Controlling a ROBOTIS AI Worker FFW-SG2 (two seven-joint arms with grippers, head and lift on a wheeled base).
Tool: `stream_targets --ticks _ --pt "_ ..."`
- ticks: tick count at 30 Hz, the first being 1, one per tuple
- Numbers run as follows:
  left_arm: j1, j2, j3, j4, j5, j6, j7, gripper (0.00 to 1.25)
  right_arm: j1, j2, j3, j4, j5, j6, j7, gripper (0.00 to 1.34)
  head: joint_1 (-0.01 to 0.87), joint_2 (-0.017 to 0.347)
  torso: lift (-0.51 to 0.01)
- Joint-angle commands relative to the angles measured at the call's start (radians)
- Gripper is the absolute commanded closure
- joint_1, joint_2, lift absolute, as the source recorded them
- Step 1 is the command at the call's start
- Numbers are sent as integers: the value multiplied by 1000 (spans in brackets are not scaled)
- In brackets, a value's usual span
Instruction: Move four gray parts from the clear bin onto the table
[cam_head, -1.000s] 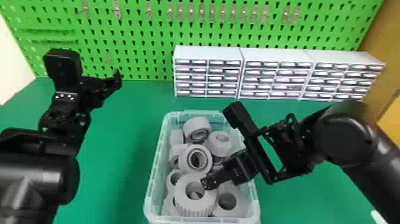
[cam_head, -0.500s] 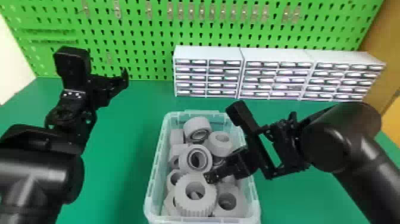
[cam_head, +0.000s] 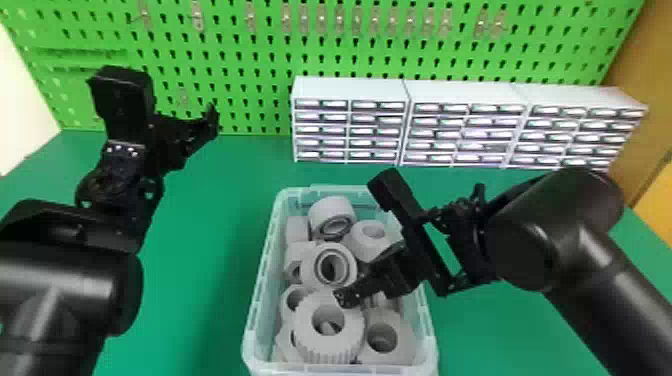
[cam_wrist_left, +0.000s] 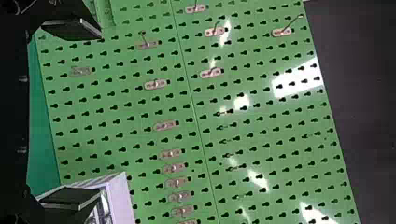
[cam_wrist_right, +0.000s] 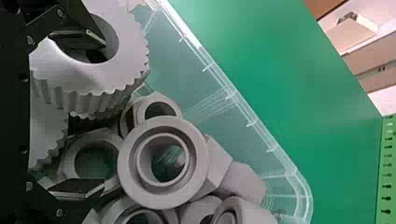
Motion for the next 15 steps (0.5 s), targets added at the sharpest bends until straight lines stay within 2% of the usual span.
stream_targets --ticks 1,15 --pt "-6 0 -7 0 -2 1 0 101 -20 -1 28 8 8 -17 10 236 686 26 -50" --pt "-3 0 -6 0 -3 8 0 101 -56 10 102 66 8 -60 71 236 686 26 -50"
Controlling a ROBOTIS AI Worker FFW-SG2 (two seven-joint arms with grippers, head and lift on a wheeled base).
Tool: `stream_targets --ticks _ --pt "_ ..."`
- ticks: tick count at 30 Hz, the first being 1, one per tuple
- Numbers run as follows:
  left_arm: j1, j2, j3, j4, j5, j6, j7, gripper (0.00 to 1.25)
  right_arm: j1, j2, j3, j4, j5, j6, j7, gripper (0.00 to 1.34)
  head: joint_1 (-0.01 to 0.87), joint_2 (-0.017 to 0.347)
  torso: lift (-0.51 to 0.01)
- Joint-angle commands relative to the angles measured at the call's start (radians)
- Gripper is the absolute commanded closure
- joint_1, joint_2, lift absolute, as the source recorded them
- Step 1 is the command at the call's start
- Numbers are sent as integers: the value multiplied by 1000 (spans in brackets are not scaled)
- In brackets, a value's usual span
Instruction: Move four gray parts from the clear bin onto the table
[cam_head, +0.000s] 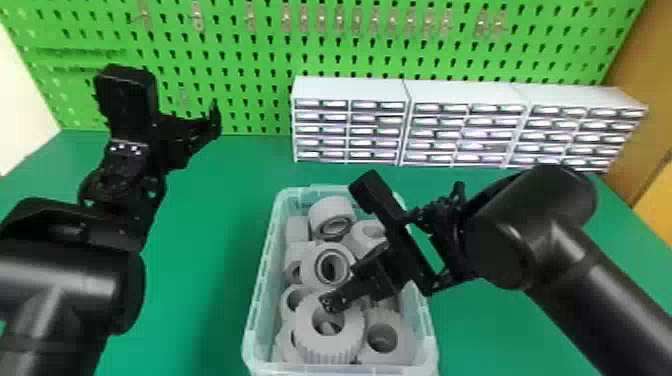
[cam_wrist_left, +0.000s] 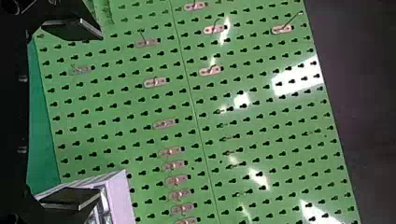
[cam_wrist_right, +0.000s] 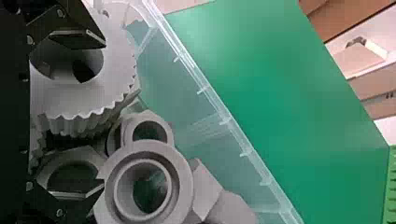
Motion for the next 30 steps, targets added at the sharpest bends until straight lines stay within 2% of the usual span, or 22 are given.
stream_targets --ticks 1,6,16,24,30 --pt "1 0 2 0 0 2 0 99 -9 4 18 24 1 -13 10 236 686 26 -50" --pt "1 2 2 2 0 2 0 99 -13 5 29 35 21 -22 28 237 686 26 -50" --pt "-2 5 -3 0 0 2 0 99 -16 20 50 93 97 -62 117 257 686 26 -50" --pt "-13 14 -21 2 -8 2 0 101 -15 20 53 114 120 -89 145 256 686 26 -50" --pt "-16 20 -28 2 -9 2 0 101 -13 30 53 133 164 -103 186 252 686 26 -50"
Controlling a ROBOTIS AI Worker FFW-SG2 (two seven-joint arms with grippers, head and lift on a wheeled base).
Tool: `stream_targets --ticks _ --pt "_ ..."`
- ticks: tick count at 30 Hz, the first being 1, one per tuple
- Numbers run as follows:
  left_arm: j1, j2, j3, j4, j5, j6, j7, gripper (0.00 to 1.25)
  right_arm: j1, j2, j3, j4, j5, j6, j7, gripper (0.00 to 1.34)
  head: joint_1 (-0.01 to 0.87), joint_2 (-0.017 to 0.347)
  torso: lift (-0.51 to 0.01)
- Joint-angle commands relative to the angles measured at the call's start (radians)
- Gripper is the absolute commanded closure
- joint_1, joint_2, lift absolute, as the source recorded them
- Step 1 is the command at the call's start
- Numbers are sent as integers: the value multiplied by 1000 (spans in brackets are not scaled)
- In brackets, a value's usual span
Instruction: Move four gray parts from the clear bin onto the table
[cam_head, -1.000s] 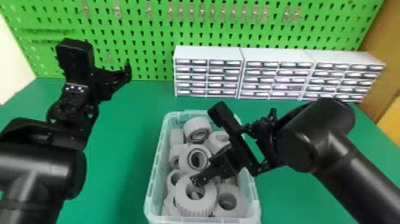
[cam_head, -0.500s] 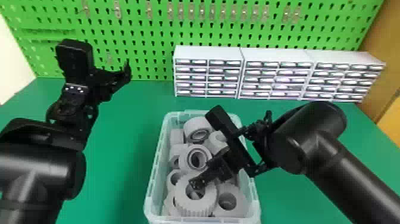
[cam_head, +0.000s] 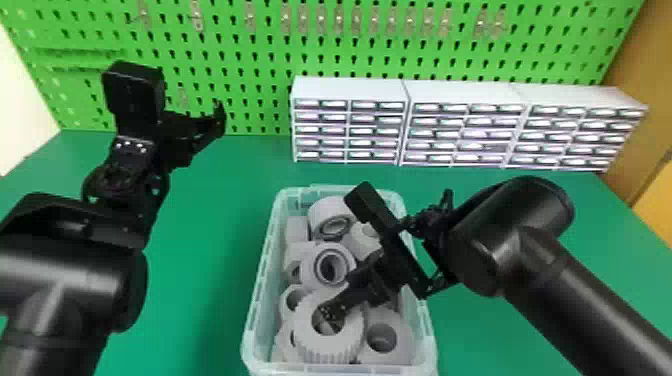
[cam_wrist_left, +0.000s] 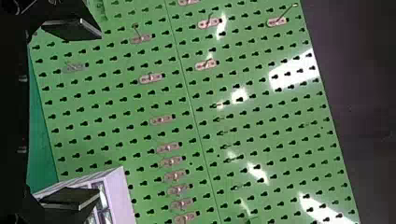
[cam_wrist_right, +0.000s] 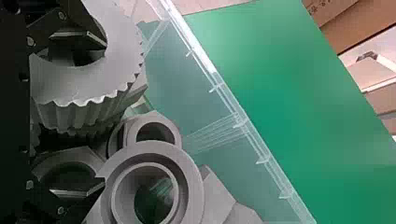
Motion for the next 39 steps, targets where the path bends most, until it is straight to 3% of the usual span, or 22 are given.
stream_targets --ticks 1,10,14,22,27,31,39 --pt "-5 4 -3 0 -1 0 0 99 2 5 -1 12 33 -7 14 252 686 26 -50" --pt "-6 7 -9 0 -1 0 0 99 3 8 -3 25 50 -8 27 266 686 26 -50" --pt "-6 7 -10 0 -1 0 0 101 5 10 -7 25 53 -8 29 340 686 26 -50" --pt "-8 8 -10 0 -1 0 0 101 5 16 -9 23 78 -10 29 855 686 26 -50" --pt "-8 12 -12 0 0 0 0 101 12 14 -9 6 96 -42 29 1052 686 26 -50" --pt "-6 10 -13 0 0 0 0 101 18 13 -10 -20 139 -46 29 1055 686 26 -50" --pt "-5 10 -15 0 0 0 0 99 21 14 -21 -21 141 -46 29 1055 686 26 -50"
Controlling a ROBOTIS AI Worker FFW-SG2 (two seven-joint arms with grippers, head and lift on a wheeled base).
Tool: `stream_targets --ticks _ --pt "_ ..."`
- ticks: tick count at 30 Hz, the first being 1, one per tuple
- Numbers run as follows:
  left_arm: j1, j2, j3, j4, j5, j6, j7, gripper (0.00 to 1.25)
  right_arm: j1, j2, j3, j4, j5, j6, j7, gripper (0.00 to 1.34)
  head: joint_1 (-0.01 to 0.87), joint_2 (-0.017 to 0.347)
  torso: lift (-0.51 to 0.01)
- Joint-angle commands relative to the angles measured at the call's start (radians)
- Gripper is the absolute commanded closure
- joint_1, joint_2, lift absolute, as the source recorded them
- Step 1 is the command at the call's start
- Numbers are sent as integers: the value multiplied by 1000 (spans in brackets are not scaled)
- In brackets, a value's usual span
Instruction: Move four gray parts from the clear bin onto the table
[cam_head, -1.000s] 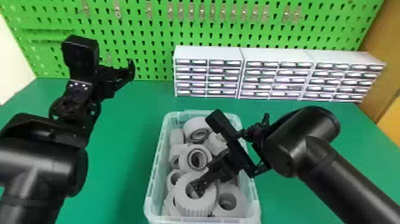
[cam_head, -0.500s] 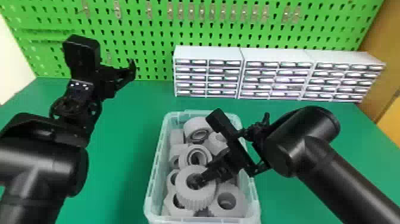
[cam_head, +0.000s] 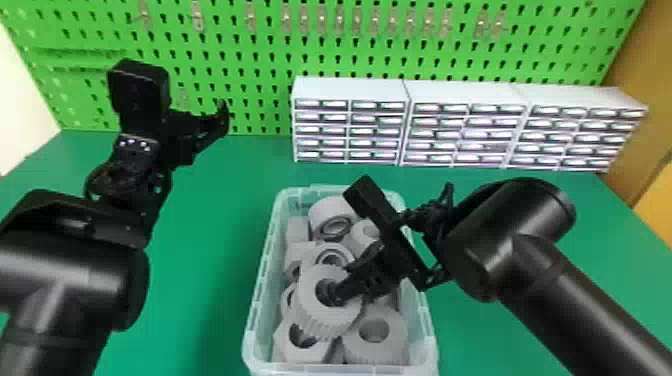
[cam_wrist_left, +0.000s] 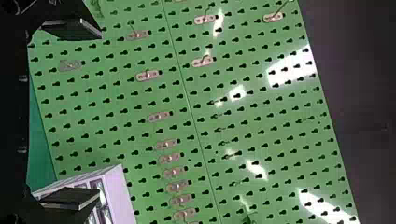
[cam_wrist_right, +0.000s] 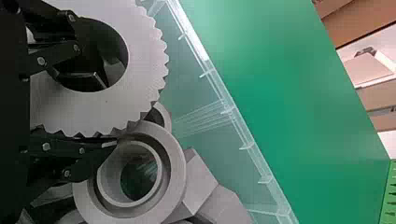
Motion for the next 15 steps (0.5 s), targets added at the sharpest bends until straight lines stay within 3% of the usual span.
stream_targets --ticks 1,15 --pt "4 0 1 0 0 0 0 99 3 1 -17 -1 1 0 0 1055 686 26 -50" --pt "21 -1 4 0 2 6 0 101 38 34 -128 -55 67 14 0 1055 686 26 -50"
